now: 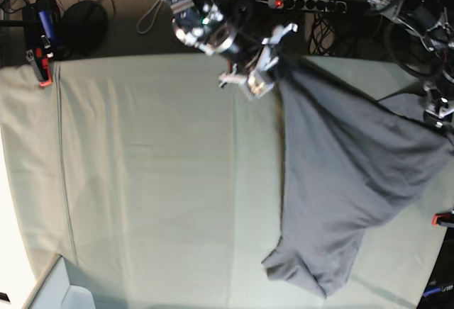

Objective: Layout the t-shirt on the table in an organized manner, then fold the t-shirt properly
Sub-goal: 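Grasp the shirt edge with the right gripper and lift it toward the left gripper, then lower the right gripper back toward the shirt body to regrasp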

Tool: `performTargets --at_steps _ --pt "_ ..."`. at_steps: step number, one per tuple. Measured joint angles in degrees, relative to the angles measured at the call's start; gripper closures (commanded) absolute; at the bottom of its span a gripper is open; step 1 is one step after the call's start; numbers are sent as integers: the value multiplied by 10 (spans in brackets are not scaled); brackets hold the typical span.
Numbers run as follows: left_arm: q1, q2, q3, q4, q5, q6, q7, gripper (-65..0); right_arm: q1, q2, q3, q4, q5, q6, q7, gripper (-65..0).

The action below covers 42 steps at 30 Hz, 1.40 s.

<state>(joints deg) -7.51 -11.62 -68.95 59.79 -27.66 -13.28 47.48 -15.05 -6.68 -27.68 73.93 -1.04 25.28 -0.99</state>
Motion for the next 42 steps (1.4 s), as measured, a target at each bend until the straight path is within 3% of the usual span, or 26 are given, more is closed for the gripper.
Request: performTargets --at_steps 5,11,18,20,23,27,30,37,42 --pt "2 -7 -1 3 1 0 6 -380 4 28 -79 1 15 4 -7 0" --pt "4 -18 -2 4 -4 0 3 -385 12 40 -85 4 9 3 -7 -19" --pt "5 -16 -3 4 -2 0 2 -383 12 71 -88 30 -2 3 -11 -340" --pt "5 -16 -3 3 -2 0 0 -381 6 87 -87 60 1 3 -11 -397" --pt "5 -16 -3 1 -2 0 0 -380 -5 100 -69 101 2 4 -7 -431" --pt "5 -16 -3 1 -2 0 1 -380 3 82 16 100 2 4 -8 -435" --pt "6 -16 -3 2 -2 0 3 -380 64 45 63 34 0 4 -10 -435" --pt "22 -16 -2 3 1 2 3 -380 229 -18 73 -231 4 3 -2 -435" --pt "28 -17 0 3 -3 0 3 -380 324 -25 70 -394 20 20 41 -434"
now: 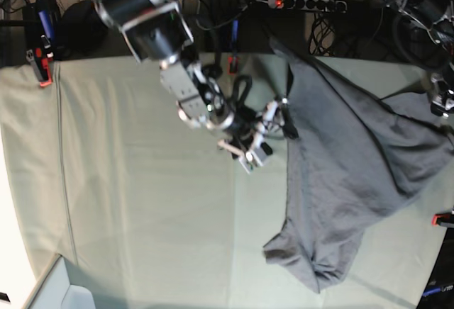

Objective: Layout the t-shirt on the table in an organized manner, then fold the t-shirt properly
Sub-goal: 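Lower the right gripper back toward the shirt body to regrasp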

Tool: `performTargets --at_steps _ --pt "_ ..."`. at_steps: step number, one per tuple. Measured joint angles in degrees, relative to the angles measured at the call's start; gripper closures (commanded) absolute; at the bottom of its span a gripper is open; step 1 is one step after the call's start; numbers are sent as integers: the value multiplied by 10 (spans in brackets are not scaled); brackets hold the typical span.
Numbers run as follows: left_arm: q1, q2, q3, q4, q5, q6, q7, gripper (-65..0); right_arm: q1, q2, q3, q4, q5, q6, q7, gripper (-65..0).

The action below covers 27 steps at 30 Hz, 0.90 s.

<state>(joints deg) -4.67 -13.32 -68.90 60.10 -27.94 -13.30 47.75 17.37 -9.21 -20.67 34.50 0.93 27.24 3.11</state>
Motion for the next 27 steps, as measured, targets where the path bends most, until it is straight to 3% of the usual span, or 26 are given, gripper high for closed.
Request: performTargets --at_steps 7,16,21,24,27 --pt "2 0 -1 0 3 0 1 -380 12 0 -2 -23 0 0 17 -433" --pt "0 1 -1 0 3 0 2 -380 15 6 -138 -22 4 -7 24 -432" --pt "0 0 -1 0 3 0 1 -380 15 1 -154 -22 4 -7 21 -423" --pt "0 0 -1 0 3 0 0 -380 15 1 -154 -22 4 -7 21 -359" --pt "1 0 -1 0 3 0 0 -380 15 3 -154 -22 4 2 22 -235"
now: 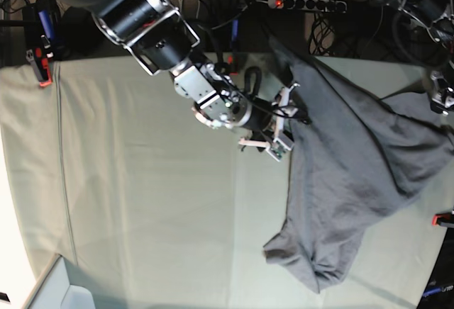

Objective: Layout the t-shirt on the table in an organized manner, then fold the t-shirt properly
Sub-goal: 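Lower the right gripper back toward the shirt body to regrasp, then drag the grasped shirt with the right gripper away from the left gripper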

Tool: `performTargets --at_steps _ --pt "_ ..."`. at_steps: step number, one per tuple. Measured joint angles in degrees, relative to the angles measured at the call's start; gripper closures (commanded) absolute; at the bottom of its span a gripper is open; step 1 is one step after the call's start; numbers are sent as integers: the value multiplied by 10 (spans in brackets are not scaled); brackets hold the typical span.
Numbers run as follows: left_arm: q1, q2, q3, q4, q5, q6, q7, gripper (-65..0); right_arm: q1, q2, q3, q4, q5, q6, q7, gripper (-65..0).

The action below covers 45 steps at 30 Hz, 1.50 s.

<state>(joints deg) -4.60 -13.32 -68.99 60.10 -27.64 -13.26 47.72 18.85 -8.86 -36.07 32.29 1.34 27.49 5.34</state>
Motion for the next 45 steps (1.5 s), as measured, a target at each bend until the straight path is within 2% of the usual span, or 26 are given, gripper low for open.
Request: performTargets --at_steps 5,8,10,14,18,21,24,28,31,36,40,43,45 --pt "0 0 0 0 0 0 0 -380 -6 2 0 -5 -3 3 27 0" --pt "0 0 0 0 0 0 0 -380 -5 3 0 -2 2 4 20 0" --pt "1 0 0 0 0 0 0 -380 -8 4 0 21 34 6 -12 0" --pt "0 0 0 0 0 0 0 -380 -45 15 60 127 108 8 -49 0" --pt "0 0 0 4 0 0 1 -380 -90 64 136 265 128 11 -100 0" --pt "1 5 0 47 0 0 3 -380 -143 100 183 362 126 11 -123 0" --pt "-2 8 0 78 -4 -1 5 -380 -192 130 226 427 127 13 -128 0" --pt "0 21 0 112 -21 1 45 -380 -263 169 294 507 126 13 -124 0" --pt "-3 17 0 124 -62 -1 50 -380 -312 179 347 535 129 15 -124 0" --pt "-2 19 0 123 -94 1 61 -380 -349 179 440 547 129 14 -122 0" --pt "0 19 0 123 -95 1 61 -380 -386 179 460 555 128 19 -123 0" --pt "0 19 0 123 -95 1 61 -380 -408 181 458 568 125 53 -130 -6" --pt "2 19 0 123 -95 1 61 -380 -411 181 456 581 124 57 -134 -77"
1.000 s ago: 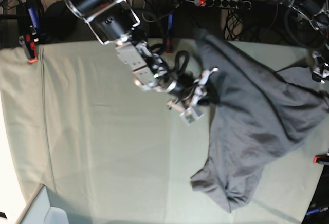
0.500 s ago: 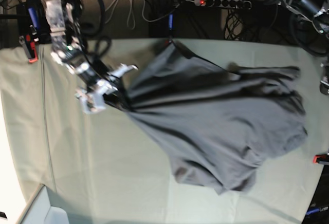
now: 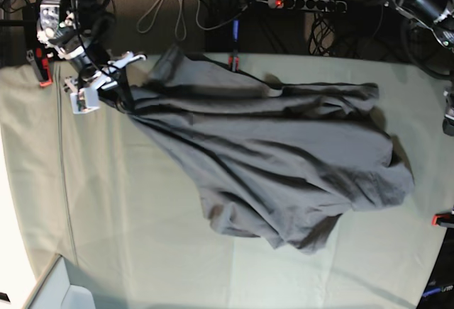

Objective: Layout the t-shirt on the table in an organized manner, then fold the t-shirt properly
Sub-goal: 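Drag the grasped shirt with the right gripper away from the left gripper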

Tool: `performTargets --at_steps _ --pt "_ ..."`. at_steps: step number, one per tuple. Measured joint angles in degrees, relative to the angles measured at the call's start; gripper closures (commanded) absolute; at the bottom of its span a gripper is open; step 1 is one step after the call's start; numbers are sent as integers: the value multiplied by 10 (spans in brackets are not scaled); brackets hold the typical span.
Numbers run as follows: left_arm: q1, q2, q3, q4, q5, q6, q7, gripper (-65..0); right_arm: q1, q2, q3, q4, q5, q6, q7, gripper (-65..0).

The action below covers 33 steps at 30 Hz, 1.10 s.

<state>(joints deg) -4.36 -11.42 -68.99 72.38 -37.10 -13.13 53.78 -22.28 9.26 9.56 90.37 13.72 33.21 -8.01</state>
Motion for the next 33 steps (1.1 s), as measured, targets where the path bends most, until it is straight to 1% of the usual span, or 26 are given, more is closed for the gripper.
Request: performTargets --at_steps 3,4,6,7,10,12,16,18,19,21,23,27,29,30,33 --pt "9 0 1 3 -3 0 0 -380 -6 20 0 26 2 1 7 -235" --pt "10 0 1 3 -2 0 0 -380 -7 24 3 31 2 1 5 -279" --pt "14 0 0 3 -2 0 0 -380 -9 28 9 39 1 1 9 -351" --pt "16 0 0 3 -2 0 0 -380 -8 30 17 44 0 2 5 -369" --pt "19 0 1 3 -3 0 0 -380 35 30 43 46 -1 3 1 -377" --pt "28 0 1 4 -4 -1 0 -380 76 30 27 35 3 3 10 -379" --pt "50 0 0 4 -4 -1 0 -380 171 26 -52 -31 2 5 -9 -380" --pt "59 0 0 4 1 0 0 -380 236 22 -110 -89 2 5 -46 -380" --pt "64 0 0 4 -2 0 0 -380 269 16 -136 -123 0 7 -70 -380" --pt "72 0 0 4 -4 0 -1 -380 335 -6 -170 -202 0 9 -93 -380" --pt "77 0 0 4 -4 -1 0 -380 388 -29 -181 -282 1 9 -90 -381" --pt "95 -2 -2 16 -1 -1 -2 -380 473 -55 -181 -449 -1 7 -74 -381" --pt "102 -2 -3 33 1 0 -3 -380 501 -59 -183 -517 -1 8 -50 -381" --pt "102 -1 -3 44 0 -1 1 -380 516 -61 -183 -555 3 7 -29 -381" --pt "102 -2 -3 64 -5 -2 0 -380 541 -59 -183 -629 2 7 3 -381"
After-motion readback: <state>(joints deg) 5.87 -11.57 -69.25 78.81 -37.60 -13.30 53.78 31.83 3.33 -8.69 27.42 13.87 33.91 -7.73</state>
